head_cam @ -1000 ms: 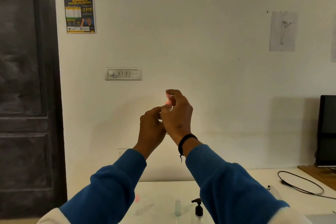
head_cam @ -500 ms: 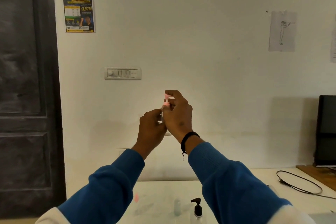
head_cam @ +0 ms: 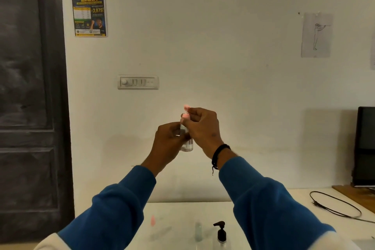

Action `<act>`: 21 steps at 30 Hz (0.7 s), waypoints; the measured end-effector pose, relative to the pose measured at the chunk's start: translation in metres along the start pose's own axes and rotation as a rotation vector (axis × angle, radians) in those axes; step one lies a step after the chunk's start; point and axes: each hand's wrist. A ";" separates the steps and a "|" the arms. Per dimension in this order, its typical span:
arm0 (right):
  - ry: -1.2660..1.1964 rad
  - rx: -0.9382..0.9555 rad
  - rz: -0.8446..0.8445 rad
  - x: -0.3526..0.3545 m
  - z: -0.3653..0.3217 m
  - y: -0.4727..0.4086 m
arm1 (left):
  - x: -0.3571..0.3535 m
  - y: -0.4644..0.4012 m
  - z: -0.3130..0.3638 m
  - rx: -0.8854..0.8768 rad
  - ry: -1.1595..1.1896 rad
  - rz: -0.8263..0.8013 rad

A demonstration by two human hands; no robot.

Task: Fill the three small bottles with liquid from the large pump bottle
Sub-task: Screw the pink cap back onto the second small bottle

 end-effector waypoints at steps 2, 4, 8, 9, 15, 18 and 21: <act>-0.020 -0.014 -0.044 0.005 -0.003 0.000 | 0.003 0.001 0.001 -0.003 0.029 -0.011; 0.043 0.005 -0.001 0.006 -0.006 0.001 | 0.001 0.002 0.002 -0.016 0.021 -0.006; 0.068 0.035 0.104 -0.002 -0.004 0.007 | -0.006 0.003 0.003 -0.011 -0.020 0.022; 0.058 0.028 0.104 -0.003 -0.002 0.008 | -0.006 0.003 0.002 -0.012 -0.028 0.021; -0.048 -0.069 -0.133 0.007 -0.003 -0.001 | 0.006 0.001 0.003 -0.016 0.038 -0.027; -0.010 -0.016 -0.086 0.010 -0.003 -0.001 | 0.005 0.001 0.003 -0.034 0.037 -0.038; 0.083 0.049 0.048 0.003 -0.003 0.004 | -0.001 0.001 0.000 -0.046 -0.004 -0.003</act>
Point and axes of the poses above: each hand's wrist, its own y-axis away from the middle knuckle, its own x-axis out of the back of the hand, z = x × y, and after that the axes turned 7 degrees about -z, right-handed
